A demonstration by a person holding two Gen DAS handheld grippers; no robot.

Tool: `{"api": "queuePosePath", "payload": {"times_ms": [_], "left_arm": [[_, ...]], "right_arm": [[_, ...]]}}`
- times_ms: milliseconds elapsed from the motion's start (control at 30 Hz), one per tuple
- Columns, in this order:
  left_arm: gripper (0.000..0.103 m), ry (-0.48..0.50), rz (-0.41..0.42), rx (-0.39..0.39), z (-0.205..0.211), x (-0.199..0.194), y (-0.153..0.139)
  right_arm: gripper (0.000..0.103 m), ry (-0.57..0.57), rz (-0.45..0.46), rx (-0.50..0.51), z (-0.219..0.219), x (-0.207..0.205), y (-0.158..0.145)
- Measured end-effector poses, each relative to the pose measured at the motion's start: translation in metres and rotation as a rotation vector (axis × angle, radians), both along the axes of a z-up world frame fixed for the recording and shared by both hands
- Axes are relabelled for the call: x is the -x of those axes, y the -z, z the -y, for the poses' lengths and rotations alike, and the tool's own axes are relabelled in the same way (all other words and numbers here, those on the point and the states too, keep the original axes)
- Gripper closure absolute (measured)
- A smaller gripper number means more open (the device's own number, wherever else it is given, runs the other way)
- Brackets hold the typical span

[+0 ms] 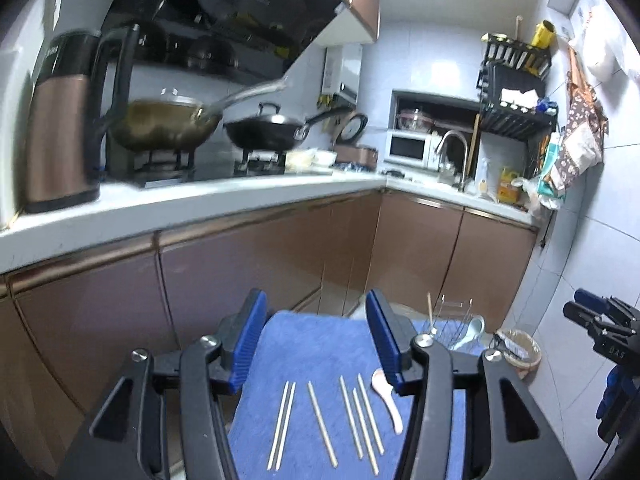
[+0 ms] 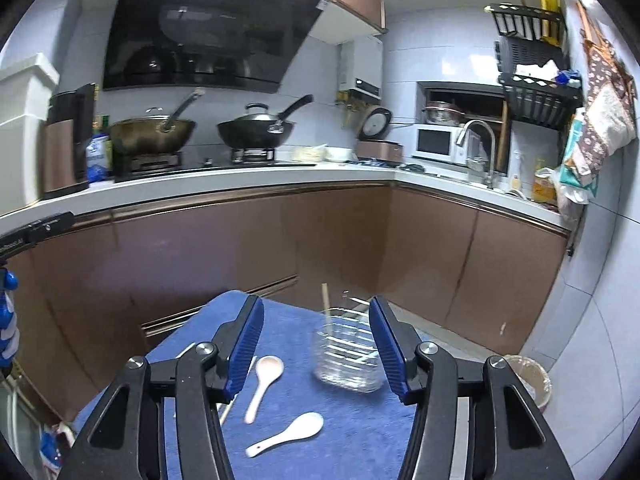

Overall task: Organize utensils
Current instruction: 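Withdraw both open tools from the holder back over the towel, then grasp another chopstick with left tool while right tool approaches the pink spoon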

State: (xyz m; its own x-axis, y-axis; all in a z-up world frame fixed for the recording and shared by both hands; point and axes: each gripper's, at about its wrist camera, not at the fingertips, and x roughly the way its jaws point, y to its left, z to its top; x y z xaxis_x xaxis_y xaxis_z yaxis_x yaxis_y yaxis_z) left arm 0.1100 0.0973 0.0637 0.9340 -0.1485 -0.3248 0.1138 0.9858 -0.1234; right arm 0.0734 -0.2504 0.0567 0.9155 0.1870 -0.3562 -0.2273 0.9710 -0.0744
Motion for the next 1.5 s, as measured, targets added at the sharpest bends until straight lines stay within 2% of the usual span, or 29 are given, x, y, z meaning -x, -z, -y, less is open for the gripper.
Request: {"api": "queuePosePath", "payload": {"times_ms": [100, 300, 533, 767, 867, 1067, 1500], "left_arm": [[0.053, 0.015, -0.072, 0.001, -0.006, -0.010, 0.017], [0.054, 0.085, -0.280, 0.035, -0.010, -0.058, 0.077], [0.067, 0.214, -0.539, 0.102, -0.004, -0.122, 0.156], [0.075, 0.240, -0.703, 0.135, -0.001, -0.181, 0.212], [0.078, 0.239, -0.753, 0.149, -0.001, -0.207, 0.231], [0.081, 0.217, -0.802, 0.114, 0.003, -0.237, 0.257], [0.087, 0.192, -0.851, 0.066, 0.005, -0.263, 0.283]], "right_arm": [[0.056, -0.024, -0.032, 0.001, -0.008, -0.007, 0.009], [0.063, -0.046, -0.135, 0.008, -0.015, -0.037, 0.044], [0.068, -0.085, -0.295, 0.007, -0.026, -0.083, 0.099], [0.071, -0.108, -0.437, 0.006, -0.034, -0.132, 0.152], [0.071, -0.118, -0.481, 0.006, -0.037, -0.149, 0.169], [0.071, -0.132, -0.540, 0.015, -0.046, -0.169, 0.194], [0.071, -0.134, -0.608, 0.028, -0.049, -0.191, 0.224]]}}
